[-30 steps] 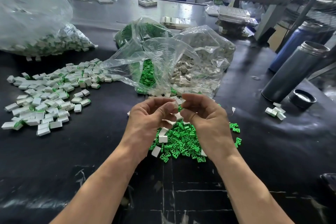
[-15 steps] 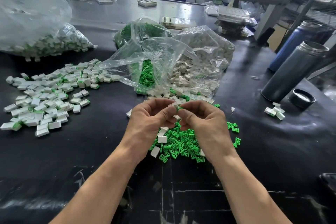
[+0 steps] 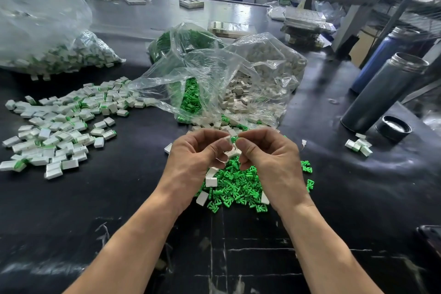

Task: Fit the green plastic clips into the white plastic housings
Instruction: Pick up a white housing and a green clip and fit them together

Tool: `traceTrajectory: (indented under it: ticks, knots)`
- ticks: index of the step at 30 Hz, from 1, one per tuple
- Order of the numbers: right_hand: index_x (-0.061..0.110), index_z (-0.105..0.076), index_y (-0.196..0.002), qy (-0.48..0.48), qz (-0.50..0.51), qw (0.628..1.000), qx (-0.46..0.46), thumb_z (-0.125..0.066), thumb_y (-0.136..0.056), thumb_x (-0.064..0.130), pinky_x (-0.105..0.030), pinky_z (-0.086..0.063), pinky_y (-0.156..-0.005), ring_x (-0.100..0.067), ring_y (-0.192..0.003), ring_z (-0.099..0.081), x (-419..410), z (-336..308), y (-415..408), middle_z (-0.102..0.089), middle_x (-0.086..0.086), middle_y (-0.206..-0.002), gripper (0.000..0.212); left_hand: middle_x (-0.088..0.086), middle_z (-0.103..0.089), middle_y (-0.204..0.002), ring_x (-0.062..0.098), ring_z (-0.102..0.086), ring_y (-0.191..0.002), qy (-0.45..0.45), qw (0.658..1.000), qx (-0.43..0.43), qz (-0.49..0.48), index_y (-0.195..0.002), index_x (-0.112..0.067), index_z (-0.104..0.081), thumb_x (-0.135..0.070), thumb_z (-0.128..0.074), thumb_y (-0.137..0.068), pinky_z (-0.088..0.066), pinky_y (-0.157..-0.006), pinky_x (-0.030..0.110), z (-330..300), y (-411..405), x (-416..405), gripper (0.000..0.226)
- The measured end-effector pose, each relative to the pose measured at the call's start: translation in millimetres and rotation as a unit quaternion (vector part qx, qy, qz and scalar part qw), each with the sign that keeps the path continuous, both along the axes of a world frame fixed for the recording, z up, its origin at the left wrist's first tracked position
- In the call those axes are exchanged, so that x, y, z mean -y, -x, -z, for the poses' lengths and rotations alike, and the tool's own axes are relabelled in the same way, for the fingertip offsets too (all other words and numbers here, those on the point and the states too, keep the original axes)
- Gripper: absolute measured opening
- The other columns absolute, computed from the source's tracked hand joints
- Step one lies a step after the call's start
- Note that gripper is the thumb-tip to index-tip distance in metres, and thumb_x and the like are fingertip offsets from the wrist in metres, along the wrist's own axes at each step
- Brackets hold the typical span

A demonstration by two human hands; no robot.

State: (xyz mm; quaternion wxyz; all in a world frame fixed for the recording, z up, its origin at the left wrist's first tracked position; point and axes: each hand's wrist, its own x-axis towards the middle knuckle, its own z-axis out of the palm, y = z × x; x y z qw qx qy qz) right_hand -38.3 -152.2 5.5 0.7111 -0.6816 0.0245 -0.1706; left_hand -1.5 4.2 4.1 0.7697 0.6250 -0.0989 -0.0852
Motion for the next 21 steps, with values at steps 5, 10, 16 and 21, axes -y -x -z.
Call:
traceTrajectory:
  ticks: [5,10,16,21]
  knots:
    - [0.01,-0.075,-0.093,0.03,-0.015,0.999,-0.019,-0.078,-0.089,0.006,-0.024,-0.054,-0.057,-0.013,-0.062,-0.064,1.5,1.3,-0.2,-0.072,0.0,-0.072,0.006,0.003,-0.074,-0.08,0.014,-0.066,-0.068,-0.023,0.999,0.023,0.0,-0.098,-0.008,-0.075,-0.025,-0.077,-0.079,-0.057,-0.064,0.024,0.2,2.1,-0.9,0.025]
    - [0.013,-0.078,-0.091,-0.013,-0.047,0.998,-0.043,-0.078,-0.089,0.009,-0.028,-0.057,-0.059,-0.016,-0.065,-0.065,4.1,-0.7,0.3,-0.073,-0.005,-0.075,0.005,0.004,-0.073,-0.079,0.015,-0.065,-0.069,-0.031,0.999,0.036,0.0,-0.098,-0.007,-0.075,-0.017,-0.077,-0.084,-0.055,-0.064,0.023,-1.0,1.1,-1.4,0.018]
    - [0.017,-0.08,-0.087,0.002,-0.044,0.998,-0.045,-0.075,-0.092,0.01,-0.03,-0.058,-0.058,-0.017,-0.062,-0.065,3.2,-1.6,1.7,-0.072,-0.008,-0.073,0.01,0.005,-0.073,-0.079,0.015,-0.065,-0.071,-0.033,0.999,0.044,0.002,-0.099,-0.007,-0.075,-0.012,-0.077,-0.087,-0.055,-0.065,0.023,-1.5,2.2,-1.8,0.013]
    - [0.023,-0.075,-0.089,0.109,-0.003,0.994,-0.029,-0.074,-0.094,0.008,-0.027,-0.057,-0.057,-0.01,-0.06,-0.064,-2.0,1.0,2.4,-0.072,0.003,-0.07,0.016,0.003,-0.074,-0.076,0.013,-0.065,-0.067,-0.07,0.995,0.064,-0.021,-0.094,-0.012,-0.077,-0.009,-0.077,-0.088,-0.055,-0.064,0.024,1.4,1.0,-1.4,0.006]
